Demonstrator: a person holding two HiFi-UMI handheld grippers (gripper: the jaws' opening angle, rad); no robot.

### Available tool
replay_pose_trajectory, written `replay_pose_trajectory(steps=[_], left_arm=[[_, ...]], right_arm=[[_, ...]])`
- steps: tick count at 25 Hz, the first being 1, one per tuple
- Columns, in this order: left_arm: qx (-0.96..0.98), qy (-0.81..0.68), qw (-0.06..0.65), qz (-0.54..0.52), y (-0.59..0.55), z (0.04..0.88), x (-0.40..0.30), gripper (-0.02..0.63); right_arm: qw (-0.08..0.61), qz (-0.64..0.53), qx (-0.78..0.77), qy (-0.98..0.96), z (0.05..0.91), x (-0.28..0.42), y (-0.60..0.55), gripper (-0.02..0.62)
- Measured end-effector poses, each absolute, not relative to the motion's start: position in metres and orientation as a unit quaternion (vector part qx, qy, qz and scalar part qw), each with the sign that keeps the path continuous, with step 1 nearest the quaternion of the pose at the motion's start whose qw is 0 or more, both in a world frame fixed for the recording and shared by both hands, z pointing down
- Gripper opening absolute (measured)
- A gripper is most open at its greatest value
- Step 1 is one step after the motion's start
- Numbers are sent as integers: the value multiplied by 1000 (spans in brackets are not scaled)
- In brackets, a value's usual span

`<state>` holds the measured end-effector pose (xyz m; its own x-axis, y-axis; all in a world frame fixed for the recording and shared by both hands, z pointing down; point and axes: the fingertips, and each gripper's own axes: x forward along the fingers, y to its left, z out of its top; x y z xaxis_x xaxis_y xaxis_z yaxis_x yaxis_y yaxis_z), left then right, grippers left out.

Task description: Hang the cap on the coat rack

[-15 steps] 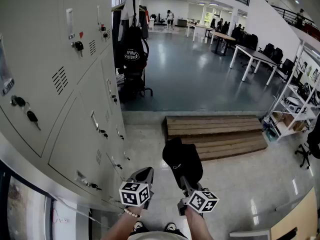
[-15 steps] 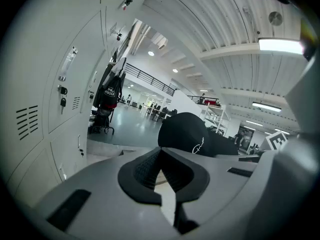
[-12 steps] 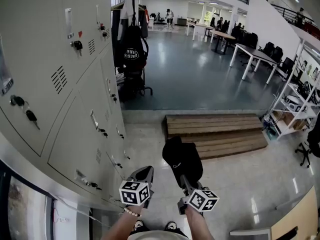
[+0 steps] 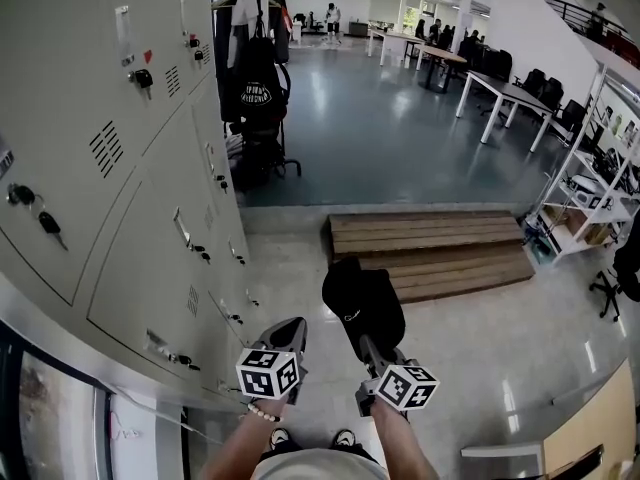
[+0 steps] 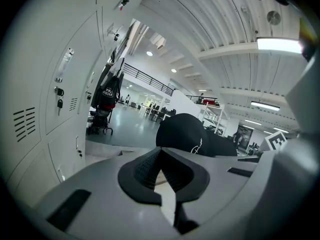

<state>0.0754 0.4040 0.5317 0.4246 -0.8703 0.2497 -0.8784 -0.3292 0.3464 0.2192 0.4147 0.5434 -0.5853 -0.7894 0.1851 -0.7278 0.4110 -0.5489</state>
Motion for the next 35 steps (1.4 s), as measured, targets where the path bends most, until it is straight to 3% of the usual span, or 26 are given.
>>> replay_pose_trajectory(steps=[35], left_arm=[[800,-557,222,5,392,532,102,3]], right_arm=[[88,-340,-420,837,546,246,392,18]])
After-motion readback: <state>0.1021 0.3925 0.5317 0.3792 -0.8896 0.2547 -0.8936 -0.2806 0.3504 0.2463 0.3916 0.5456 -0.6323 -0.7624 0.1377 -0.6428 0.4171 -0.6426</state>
